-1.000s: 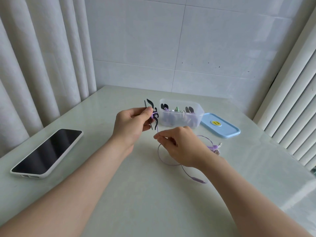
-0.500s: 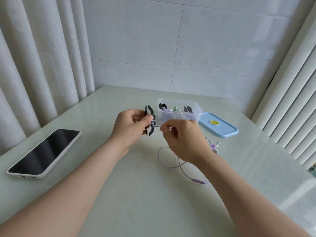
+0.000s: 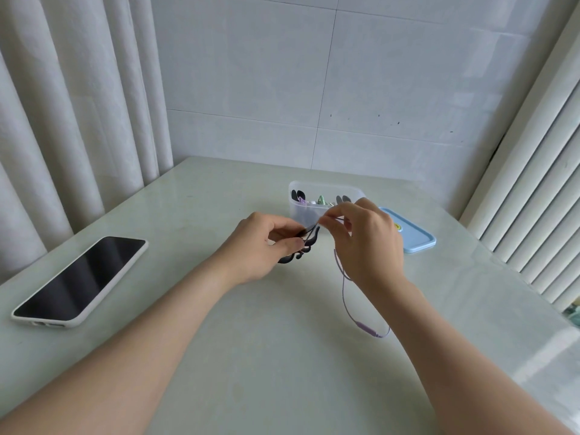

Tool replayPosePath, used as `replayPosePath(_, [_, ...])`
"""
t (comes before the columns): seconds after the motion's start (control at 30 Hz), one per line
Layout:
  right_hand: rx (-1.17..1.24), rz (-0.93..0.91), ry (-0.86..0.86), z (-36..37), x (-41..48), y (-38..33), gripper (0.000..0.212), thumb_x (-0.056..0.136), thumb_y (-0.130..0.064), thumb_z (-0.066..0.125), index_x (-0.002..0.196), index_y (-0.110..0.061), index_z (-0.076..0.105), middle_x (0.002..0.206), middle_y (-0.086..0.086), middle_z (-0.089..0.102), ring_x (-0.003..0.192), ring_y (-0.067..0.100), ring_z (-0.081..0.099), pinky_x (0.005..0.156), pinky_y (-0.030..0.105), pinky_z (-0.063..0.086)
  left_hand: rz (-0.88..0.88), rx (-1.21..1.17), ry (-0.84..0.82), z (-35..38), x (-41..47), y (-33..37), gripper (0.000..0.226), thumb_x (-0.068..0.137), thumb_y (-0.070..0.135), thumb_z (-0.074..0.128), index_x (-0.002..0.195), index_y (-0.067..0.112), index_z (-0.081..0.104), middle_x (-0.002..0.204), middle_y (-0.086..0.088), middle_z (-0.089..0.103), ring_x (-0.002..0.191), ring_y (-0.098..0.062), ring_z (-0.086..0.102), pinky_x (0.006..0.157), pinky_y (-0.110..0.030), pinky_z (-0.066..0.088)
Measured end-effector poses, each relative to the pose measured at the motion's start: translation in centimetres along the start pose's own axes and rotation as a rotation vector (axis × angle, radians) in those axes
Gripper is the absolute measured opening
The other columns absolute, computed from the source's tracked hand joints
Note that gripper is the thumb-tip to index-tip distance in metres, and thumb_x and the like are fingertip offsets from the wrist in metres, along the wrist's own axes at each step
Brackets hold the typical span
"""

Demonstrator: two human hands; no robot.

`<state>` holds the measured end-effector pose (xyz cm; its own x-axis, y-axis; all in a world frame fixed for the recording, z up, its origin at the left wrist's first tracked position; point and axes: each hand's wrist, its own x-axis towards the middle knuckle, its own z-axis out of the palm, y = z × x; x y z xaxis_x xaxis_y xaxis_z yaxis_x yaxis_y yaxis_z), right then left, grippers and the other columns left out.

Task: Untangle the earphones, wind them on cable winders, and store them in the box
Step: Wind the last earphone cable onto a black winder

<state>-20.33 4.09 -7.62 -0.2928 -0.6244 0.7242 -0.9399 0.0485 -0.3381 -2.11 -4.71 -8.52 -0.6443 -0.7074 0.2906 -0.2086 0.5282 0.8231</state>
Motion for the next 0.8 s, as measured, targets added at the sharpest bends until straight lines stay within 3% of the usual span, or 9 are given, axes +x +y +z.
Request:
replayPosePath(0.13, [0.024,0.066,-0.07,0.4,0.1,0.8,0.016,0.103,-0.03,0.063,0.1,-0.027,0.078,0.082,0.002,0.061,0.076,0.032,0.059,0.063,0.04,0.049,-0.009,-0.373,0.015,-0.1,0.1,0.4,0.023,0.098,0.011,0.071,0.121,0.013,0.077,0.111,-0.003,0.081,0.107,-0.019,0.076,0.098,-0.029,0.058])
replayPosePath(0.3, [0.05,0.055,-0.335,1.1,-0.3,0.2,0.021,0.104,-0.028,0.056,0.101,-0.031,0.076,0.063,-0.008,0.055,0.074,0.03,0.048,0.068,0.04,0.052,-0.101,-0.689,0.141,0.0,0.3,0.6,0.023,0.101,0.015,0.066,0.118,0.002,0.074,0.112,-0.02,0.078,0.098,-0.029,0.076,0.085,-0.033,0.062])
replayPosePath(0.4, [0.117,-0.075,-0.417,1.4,-0.8,-0.5,0.021,0.105,-0.033,0.057,0.102,-0.029,0.078,0.054,-0.009,0.047,0.068,0.03,0.044,0.064,0.041,0.051,-0.177,-0.667,0.229,-0.3,0.5,0.5,0.025,0.102,0.026,0.068,0.115,0.007,0.077,0.108,-0.016,0.079,0.103,-0.029,0.077,0.082,-0.032,0.061])
replayPosePath(0.5, [0.169,-0.165,-0.439,1.4,-1.1,-1.1,0.022,0.104,-0.031,0.058,0.1,-0.025,0.079,0.055,0.0,0.053,0.062,0.031,0.045,0.061,0.042,0.053,-0.229,-0.603,0.348,-0.3,0.6,0.3,0.026,0.1,0.032,0.071,0.107,0.008,0.079,0.099,-0.011,0.081,0.089,-0.02,0.078,0.075,-0.028,0.062])
replayPosePath(0.6, [0.225,-0.237,-0.476,1.2,-1.5,-1.8,0.023,0.104,-0.027,0.057,0.097,-0.017,0.076,0.058,0.004,0.057,0.061,0.029,0.044,0.059,0.04,0.05,-0.25,-0.611,0.434,-0.1,0.6,0.2,0.026,0.097,0.032,0.075,0.104,0.008,0.078,0.094,-0.006,0.081,0.082,-0.015,0.076,0.081,-0.033,0.064])
replayPosePath(0.7, [0.24,-0.277,-0.477,0.9,-1.6,-2.4,0.025,0.105,-0.024,0.057,0.088,-0.014,0.072,0.054,0.002,0.047,0.061,0.027,0.035,0.056,0.04,0.044,-0.262,-0.565,0.453,0.2,0.6,0.1,0.023,0.097,0.029,0.075,0.107,0.009,0.07,0.097,-0.008,0.079,0.083,-0.018,0.077,0.083,-0.038,0.065])
replayPosePath(0.8, [0.258,-0.27,-0.451,0.7,-1.7,-2.8,0.024,0.104,-0.027,0.054,0.092,-0.018,0.073,0.055,0.003,0.051,0.057,0.027,0.037,0.054,0.043,0.044,-0.286,-0.428,0.38,0.4,0.5,-0.1,0.026,0.096,0.027,0.075,0.109,0.01,0.061,0.096,-0.009,0.076,0.079,-0.019,0.075,0.079,-0.042,0.066])
